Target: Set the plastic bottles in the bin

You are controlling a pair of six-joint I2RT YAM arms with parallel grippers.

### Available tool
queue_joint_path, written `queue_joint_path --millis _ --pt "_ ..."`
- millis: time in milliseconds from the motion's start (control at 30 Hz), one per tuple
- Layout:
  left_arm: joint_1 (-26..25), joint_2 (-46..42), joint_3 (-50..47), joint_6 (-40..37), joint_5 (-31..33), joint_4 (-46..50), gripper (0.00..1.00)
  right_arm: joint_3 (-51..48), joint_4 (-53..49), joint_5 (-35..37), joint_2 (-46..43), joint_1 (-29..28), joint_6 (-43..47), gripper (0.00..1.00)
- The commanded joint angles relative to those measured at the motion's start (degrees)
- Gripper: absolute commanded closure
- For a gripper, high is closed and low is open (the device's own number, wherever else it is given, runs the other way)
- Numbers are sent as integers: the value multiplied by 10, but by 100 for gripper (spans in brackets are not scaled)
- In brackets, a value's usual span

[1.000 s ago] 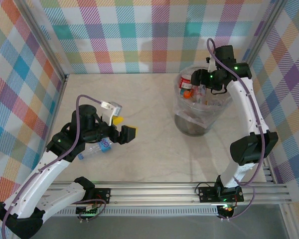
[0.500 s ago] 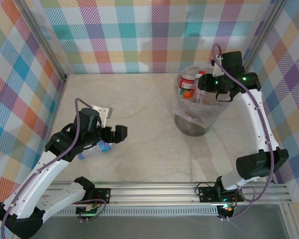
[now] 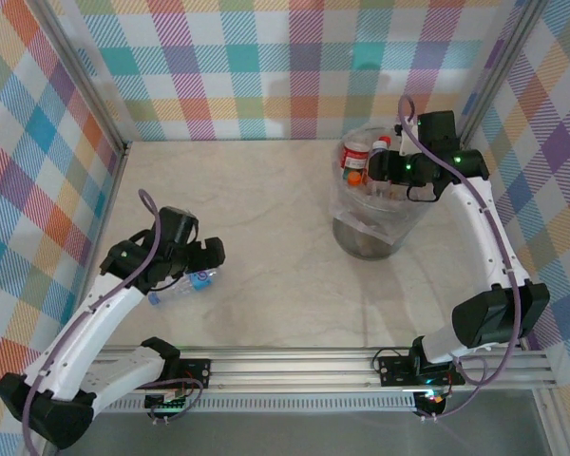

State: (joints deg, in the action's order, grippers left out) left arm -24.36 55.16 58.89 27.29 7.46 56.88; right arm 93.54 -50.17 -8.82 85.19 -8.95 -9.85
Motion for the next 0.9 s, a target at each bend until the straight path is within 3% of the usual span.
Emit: queue_joint_path --millis 0,267,367,467,700,800,867 --pt "56 14 -17 13 -56 6 5 -18 29 -8 -31 -2 15 37" --pt "122 37 -65 55 -107 -18 0 -46 47 -14 -93 -1 20 18" --pt "128 53 -65 28 -80 -16 0 -44 44 -48 -111 -1 17 14" --pt "129 65 -73 11 -19 -27 2 -51 46 -84 -119 -1 16 12" --pt "129 30 -133 -59 -71 -119 0 -58 50 -110 -124 -1 14 11" --pt "129 19 -140 -79 -111 -127 0 -59 51 -117 -125 -2 13 11" --pt "129 27 -134 -66 -91 -100 0 -58 51 -118 -126 -1 13 11"
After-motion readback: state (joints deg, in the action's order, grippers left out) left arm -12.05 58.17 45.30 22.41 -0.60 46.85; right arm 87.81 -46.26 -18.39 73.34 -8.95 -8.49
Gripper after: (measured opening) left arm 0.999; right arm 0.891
